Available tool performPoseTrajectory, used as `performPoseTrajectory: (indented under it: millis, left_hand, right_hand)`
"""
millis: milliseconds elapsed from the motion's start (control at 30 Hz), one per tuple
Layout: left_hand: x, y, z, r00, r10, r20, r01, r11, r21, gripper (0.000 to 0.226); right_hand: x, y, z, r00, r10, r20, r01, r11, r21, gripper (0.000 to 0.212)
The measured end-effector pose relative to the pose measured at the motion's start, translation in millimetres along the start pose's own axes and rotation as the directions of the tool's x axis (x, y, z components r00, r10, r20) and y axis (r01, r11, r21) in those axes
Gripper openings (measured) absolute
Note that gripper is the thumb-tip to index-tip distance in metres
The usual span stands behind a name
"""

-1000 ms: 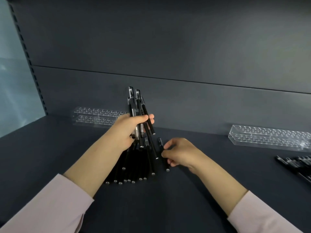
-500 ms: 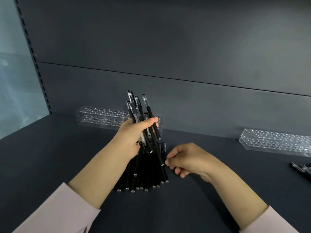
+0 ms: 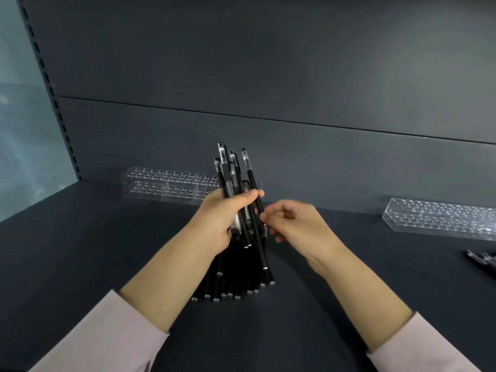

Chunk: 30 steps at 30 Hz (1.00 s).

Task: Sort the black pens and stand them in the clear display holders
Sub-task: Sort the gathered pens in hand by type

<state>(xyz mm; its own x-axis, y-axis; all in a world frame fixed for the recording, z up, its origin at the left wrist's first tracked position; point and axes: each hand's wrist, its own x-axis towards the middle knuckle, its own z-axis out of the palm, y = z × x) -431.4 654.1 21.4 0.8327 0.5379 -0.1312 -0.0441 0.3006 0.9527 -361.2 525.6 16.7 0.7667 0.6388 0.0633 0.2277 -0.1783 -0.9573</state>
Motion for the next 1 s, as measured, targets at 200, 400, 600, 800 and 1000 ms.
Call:
performPoseTrajectory:
  millis: [200, 400, 600, 800, 1000]
  left_hand:
    - [11, -2, -7, 0.997, -0.014, -0.072, 0.017, 0.999, 0.035, 0.015]
    - [15, 1, -18, 0.99, -0.037, -0.136, 0.028, 0.997, -0.068, 0.018]
    - [15, 3, -23, 0.986, -0.032, -0.164, 0.023, 0.998, -0.059, 0.028]
    - [12, 5, -21, 0.987, -0.034, -0.155, 0.028, 0.999, -0.038, 0.027]
    - [6, 5, -16, 0.99, -0.039, -0.136, 0.039, 0.999, -0.004, 0.023]
  right_hand:
    - [-1, 4, -20, 0.99, 0.097, -0.102, -0.11, 0.985, -0.135, 0.006]
    - [-7, 3, -29, 0.971, 0.238, -0.02, -0.234, 0.935, -0.268, 0.005]
    - [-16, 0, -25, 0.938, 0.289, 0.191, -0.178, 0.875, -0.45, 0.02]
    - [-18, 4, -21, 0.905, 0.314, 0.285, -0.148, 0.863, -0.483, 0.036]
    - [-14, 7, -15, 0.935, 0.23, 0.271, -0.138, 0.937, -0.322, 0.033]
